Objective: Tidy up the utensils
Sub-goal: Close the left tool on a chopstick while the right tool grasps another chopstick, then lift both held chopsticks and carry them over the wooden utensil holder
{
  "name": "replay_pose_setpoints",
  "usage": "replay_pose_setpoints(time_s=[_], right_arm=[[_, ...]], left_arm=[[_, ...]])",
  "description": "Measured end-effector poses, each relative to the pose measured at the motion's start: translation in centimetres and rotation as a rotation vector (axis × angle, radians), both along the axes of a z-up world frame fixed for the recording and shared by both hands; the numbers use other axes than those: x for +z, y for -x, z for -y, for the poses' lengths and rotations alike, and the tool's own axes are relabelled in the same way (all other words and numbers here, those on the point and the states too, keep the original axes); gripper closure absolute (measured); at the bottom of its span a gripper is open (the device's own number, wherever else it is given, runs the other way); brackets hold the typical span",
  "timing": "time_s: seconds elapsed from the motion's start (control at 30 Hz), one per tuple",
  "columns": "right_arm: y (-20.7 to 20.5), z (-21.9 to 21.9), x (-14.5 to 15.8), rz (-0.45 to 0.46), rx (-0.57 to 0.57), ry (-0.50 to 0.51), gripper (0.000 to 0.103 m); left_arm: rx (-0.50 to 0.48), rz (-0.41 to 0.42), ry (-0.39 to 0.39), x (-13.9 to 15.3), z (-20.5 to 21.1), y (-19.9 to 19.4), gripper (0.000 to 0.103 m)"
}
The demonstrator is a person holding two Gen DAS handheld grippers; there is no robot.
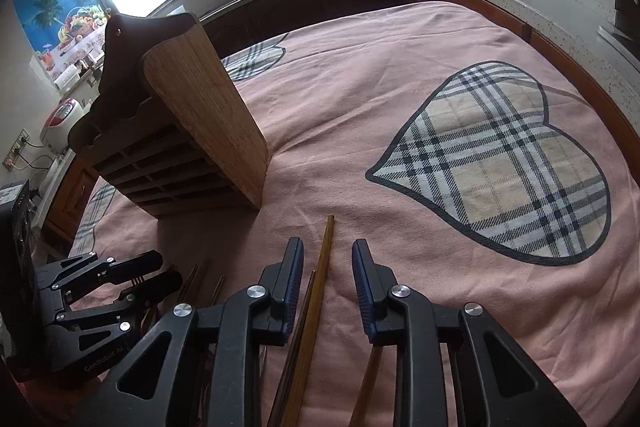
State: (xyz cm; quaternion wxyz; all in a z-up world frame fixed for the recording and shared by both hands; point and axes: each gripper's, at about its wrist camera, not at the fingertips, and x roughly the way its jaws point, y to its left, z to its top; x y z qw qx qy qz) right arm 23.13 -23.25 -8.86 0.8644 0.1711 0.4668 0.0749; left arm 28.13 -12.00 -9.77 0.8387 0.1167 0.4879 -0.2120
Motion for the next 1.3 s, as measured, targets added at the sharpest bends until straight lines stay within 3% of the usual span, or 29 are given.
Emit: replay_pose_setpoints(time_s=[0.17, 0.27, 0.43, 0.87, 1.3], right_arm=[[-1.8, -0.5, -1.2, -0.024, 0.007, 0.027, 0.086], [-2.2, -0.8, -1.2, -0.030, 0.014, 0.023, 0.098], [-1.6, -0.8, -0.6, -0.004, 0.011, -0.002, 0.098], [3.4, -0.2, 7.1, 0.161, 0.026, -0.088, 0.099], [8.9, -1.3, 11.9, 0.265, 0.061, -0.083, 0.099]], left_arm=[[-0.025, 0.004, 0.011, -0.2, 0.2, -0.3, 0.099], [-0.030, 0.004, 0.029, -0.1, 0.1, -0.2, 0.099], [-0.021, 0.008, 0.096, 1.0, -0.6, 0.0, 0.099], [0.031, 0.136, 0.233, 8.1, -4.6, 4.7, 0.099], [0.113, 0.242, 0.308, 12.3, -9.4, 9.8, 0.099]])
